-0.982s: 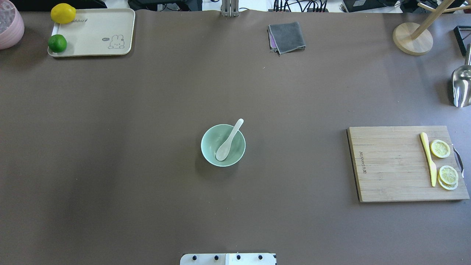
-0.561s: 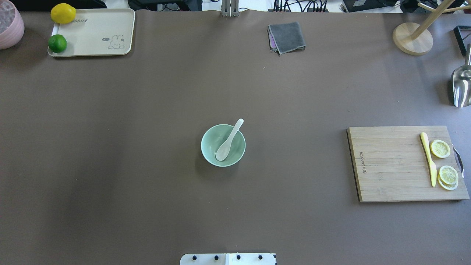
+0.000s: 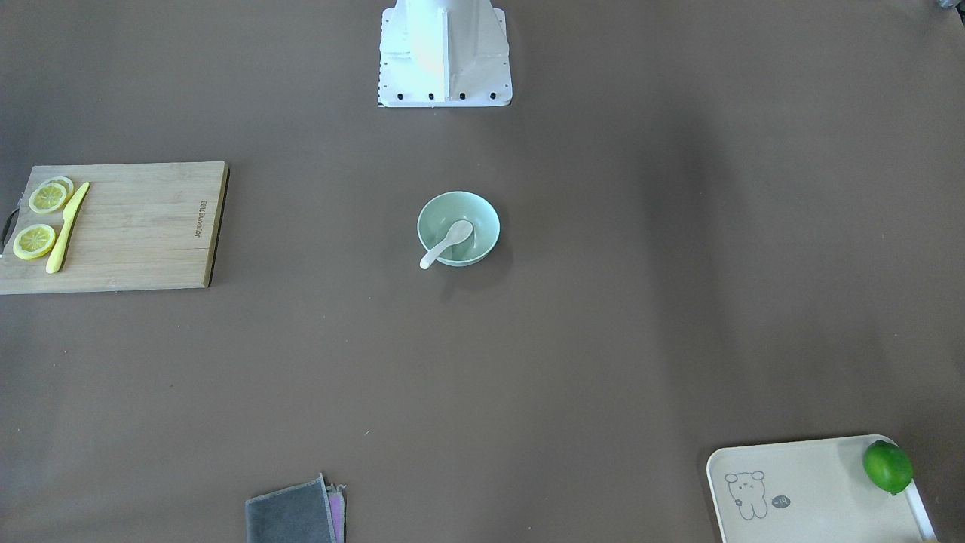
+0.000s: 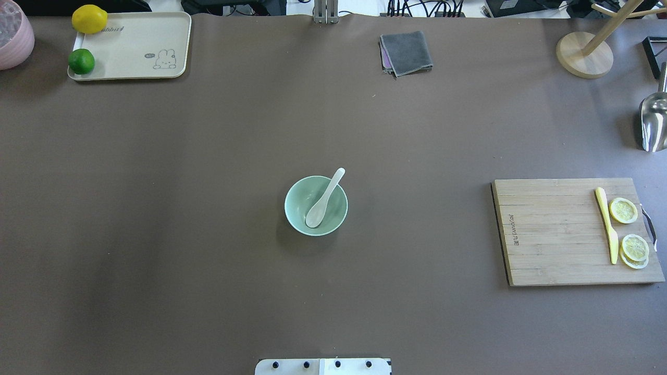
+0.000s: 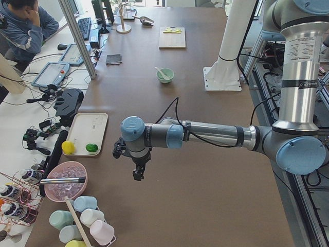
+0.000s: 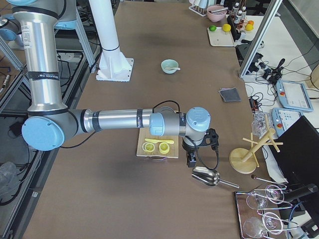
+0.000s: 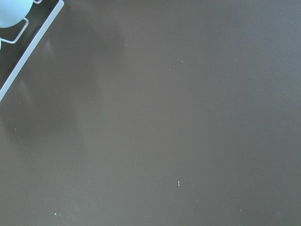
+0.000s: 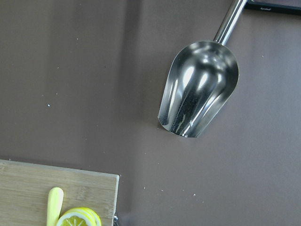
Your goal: Place spoon in bowl
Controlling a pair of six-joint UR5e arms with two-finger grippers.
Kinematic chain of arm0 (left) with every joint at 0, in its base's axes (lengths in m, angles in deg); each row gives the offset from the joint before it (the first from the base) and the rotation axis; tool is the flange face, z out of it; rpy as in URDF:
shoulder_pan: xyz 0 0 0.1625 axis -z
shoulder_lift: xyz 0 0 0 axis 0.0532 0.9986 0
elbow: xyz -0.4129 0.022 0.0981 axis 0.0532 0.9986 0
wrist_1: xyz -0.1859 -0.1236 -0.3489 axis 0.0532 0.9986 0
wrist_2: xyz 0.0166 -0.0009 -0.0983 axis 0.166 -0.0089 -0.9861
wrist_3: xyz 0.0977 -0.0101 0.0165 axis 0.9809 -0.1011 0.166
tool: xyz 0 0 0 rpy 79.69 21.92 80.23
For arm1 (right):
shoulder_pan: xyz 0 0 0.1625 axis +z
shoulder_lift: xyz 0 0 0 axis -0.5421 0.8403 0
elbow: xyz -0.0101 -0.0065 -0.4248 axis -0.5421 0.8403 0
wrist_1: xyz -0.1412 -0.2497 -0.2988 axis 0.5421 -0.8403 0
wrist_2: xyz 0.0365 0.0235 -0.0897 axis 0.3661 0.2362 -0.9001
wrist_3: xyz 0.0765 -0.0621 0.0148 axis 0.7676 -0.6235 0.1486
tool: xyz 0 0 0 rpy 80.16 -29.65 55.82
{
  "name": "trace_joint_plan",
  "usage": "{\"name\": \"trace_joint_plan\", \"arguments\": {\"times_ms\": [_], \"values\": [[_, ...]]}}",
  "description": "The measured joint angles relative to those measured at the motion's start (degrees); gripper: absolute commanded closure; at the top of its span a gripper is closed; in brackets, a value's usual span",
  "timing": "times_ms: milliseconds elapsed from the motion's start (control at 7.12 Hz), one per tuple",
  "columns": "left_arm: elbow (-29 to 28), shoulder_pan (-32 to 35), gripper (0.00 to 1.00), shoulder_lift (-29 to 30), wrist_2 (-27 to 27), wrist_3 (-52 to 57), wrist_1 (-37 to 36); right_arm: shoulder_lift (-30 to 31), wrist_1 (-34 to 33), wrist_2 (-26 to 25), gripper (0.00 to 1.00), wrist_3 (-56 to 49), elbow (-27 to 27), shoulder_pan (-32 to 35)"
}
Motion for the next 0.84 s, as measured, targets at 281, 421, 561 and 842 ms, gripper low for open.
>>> {"name": "trace_joint_plan", "arguments": {"times_ms": [281,421,561,842], "values": [[-0.6,0.4,0.02,-0.1,0.0,0.1,0.0,0.0,-0.1,0.0,0.00,0.0,0.0,0.1],[-1.0,0.6,0.02,-0.1,0.0,0.1,0.0,0.0,-0.1,0.0,0.00,0.0,0.0,0.1],[-1.6,0.7,0.02,0.0,-0.1,0.1,0.1,0.0,-0.1,0.0,0.00,0.0,0.0,0.1],[-2.1,0.7,0.02,0.1,-0.1,0.2,0.1,0.0,-0.1,0.1,0.00,0.0,0.0,0.1]]}}
